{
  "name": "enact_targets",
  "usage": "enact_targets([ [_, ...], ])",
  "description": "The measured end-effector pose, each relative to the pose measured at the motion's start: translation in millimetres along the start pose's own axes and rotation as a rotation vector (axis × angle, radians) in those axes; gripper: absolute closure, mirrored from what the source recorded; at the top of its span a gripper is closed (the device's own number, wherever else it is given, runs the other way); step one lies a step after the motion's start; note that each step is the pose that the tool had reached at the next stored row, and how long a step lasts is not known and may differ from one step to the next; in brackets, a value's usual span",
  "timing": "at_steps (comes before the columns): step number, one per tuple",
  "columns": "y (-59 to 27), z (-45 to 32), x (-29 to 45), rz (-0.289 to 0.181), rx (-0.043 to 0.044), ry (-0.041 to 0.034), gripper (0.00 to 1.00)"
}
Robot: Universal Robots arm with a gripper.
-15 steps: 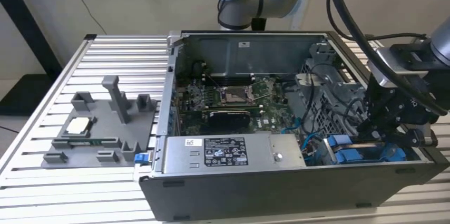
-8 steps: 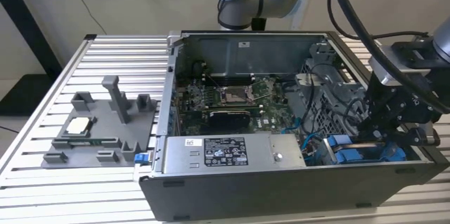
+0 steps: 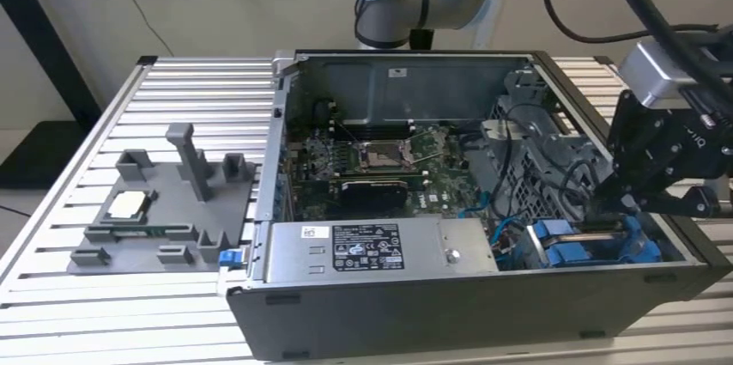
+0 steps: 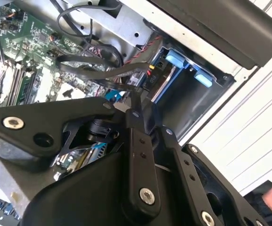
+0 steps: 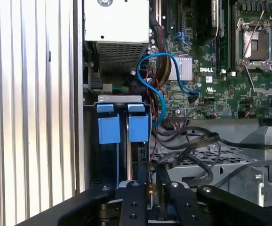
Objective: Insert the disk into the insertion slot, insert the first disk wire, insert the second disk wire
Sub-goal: 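Insert the second disk wire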
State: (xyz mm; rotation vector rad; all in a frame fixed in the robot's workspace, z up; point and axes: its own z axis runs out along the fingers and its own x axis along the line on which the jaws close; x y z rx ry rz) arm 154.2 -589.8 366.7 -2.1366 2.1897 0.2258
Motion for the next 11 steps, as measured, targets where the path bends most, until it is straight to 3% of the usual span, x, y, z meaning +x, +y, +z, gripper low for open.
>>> enact_targets([
  [11, 0.2, -3.7, -0.6, 0.0, 0.0, -0.0001, 0.76],
])
